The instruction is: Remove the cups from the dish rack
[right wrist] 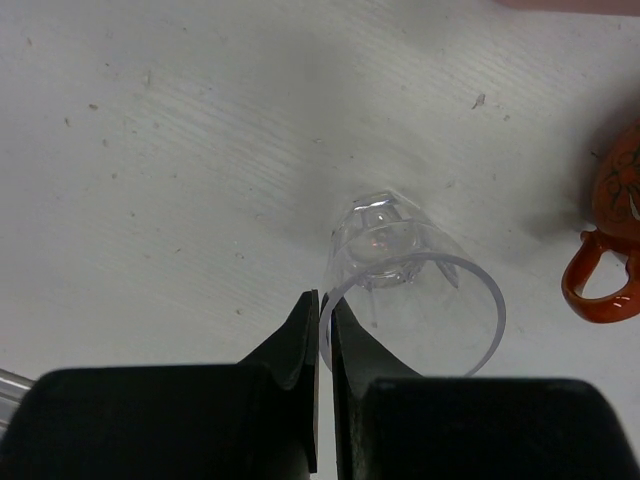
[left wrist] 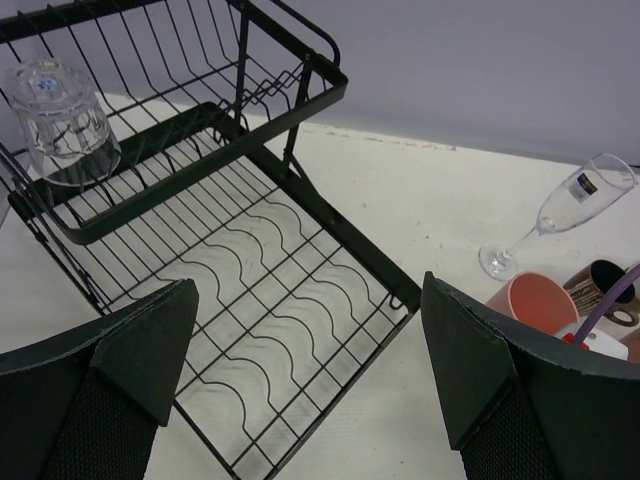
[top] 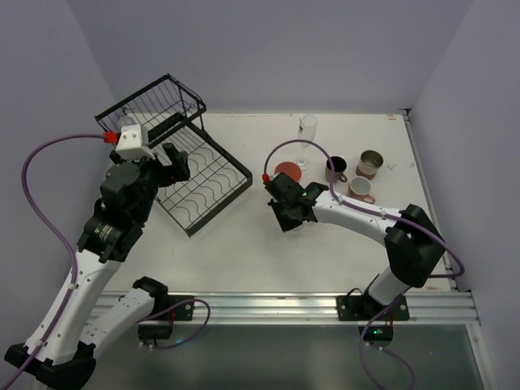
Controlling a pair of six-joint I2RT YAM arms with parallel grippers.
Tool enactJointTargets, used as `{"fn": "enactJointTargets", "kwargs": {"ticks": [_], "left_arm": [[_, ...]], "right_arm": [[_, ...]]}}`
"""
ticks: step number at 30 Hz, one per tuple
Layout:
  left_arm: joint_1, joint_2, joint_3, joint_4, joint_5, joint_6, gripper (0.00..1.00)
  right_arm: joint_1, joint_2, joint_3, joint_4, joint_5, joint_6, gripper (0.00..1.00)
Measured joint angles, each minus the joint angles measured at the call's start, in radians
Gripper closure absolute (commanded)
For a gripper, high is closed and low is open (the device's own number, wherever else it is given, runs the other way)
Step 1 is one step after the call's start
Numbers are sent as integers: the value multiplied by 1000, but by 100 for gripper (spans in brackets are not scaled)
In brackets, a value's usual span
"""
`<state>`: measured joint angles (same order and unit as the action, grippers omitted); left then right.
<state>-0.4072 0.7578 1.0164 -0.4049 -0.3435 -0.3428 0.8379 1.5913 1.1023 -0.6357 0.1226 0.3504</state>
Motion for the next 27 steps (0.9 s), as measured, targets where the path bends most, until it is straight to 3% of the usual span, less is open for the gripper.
{"fn": "enactJointTargets", "kwargs": {"ticks": [2,5,8,14,20,27], "left_arm": [[0,21,25,-6,-8,9,0],[0,50,66,-9,-8,18,0],[0,73,97,-11,-19,26,0],[0,177,216,-37,-62,47,0],[44,337,352,-55,-138,69,1],[312,552,527,-117,-113,62,9]], "right_arm": [[1,21,11,-5,9,0,97],[2,42,29,-4,17,0,86],[2,42,35,-2,16,-1,62],[6,5,37,4,6,-3,37],[6,-192,27,53,-45,-2,32],[6,-509,-112,201,-121,10,33]]}}
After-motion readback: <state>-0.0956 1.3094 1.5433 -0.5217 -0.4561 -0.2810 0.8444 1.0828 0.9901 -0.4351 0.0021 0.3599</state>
